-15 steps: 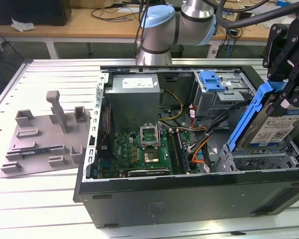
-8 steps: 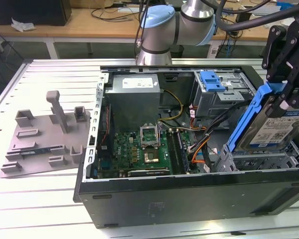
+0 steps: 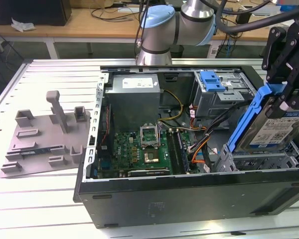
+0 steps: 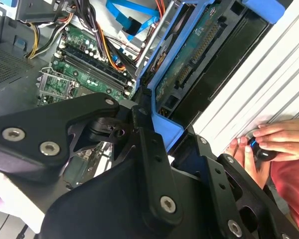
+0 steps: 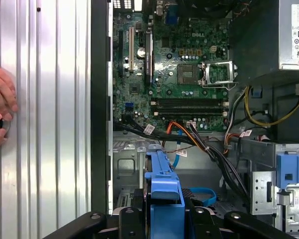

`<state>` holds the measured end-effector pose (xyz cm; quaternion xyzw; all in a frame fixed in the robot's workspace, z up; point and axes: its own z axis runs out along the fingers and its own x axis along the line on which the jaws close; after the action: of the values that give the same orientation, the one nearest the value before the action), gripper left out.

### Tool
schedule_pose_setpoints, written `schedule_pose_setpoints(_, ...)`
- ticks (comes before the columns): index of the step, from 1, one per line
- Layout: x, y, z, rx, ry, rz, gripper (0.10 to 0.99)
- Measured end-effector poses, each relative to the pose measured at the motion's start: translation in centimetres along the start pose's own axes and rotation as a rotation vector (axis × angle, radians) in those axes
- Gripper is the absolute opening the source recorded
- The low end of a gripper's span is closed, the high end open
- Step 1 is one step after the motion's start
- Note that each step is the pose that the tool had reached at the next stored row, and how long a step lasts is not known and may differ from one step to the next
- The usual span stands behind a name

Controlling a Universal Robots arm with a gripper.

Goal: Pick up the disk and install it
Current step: 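Insert the disk into the insertion slot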

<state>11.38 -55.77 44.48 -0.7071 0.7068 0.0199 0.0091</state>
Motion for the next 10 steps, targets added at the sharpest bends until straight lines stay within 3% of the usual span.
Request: schedule_pose_setpoints(10, 0.02, -0.08, 0.58, 0.0, 0.0, 0.0, 0.369)
